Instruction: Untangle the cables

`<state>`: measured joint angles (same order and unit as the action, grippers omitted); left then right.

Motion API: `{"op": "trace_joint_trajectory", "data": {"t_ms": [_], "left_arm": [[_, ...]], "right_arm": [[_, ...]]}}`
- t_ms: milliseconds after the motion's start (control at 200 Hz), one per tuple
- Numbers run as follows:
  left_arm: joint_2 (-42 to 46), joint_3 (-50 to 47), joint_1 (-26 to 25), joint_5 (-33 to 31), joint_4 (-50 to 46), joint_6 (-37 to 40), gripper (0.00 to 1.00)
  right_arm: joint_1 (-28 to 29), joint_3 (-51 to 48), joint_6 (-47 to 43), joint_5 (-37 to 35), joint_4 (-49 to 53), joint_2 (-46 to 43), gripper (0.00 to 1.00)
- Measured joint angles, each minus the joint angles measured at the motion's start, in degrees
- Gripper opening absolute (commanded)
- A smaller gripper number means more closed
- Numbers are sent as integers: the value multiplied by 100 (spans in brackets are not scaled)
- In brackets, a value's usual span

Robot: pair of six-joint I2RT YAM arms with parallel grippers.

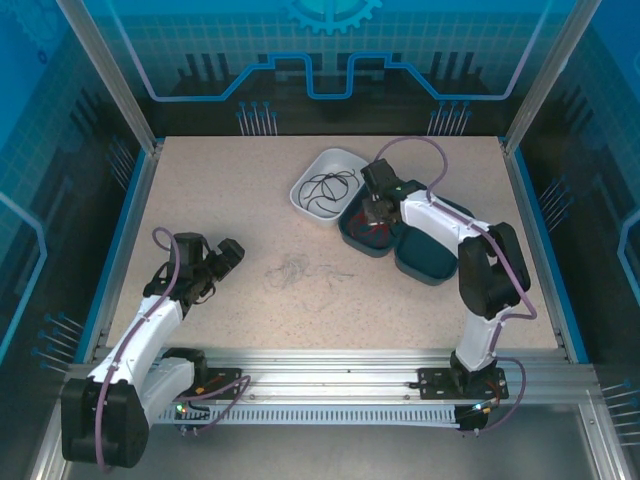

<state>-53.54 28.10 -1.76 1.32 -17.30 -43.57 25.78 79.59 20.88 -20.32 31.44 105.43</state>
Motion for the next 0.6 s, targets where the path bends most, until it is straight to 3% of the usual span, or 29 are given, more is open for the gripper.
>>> {"op": "trace_joint_trajectory", "data": {"t_ms": [220, 600], "left_arm": [[0, -15, 2, 0, 0, 0, 99], [-39, -22, 4, 109, 57, 2, 99]], "right_arm": [[-15, 79, 35, 4, 59, 63, 27], [-2, -7, 105, 304, 57, -426, 31]]}}
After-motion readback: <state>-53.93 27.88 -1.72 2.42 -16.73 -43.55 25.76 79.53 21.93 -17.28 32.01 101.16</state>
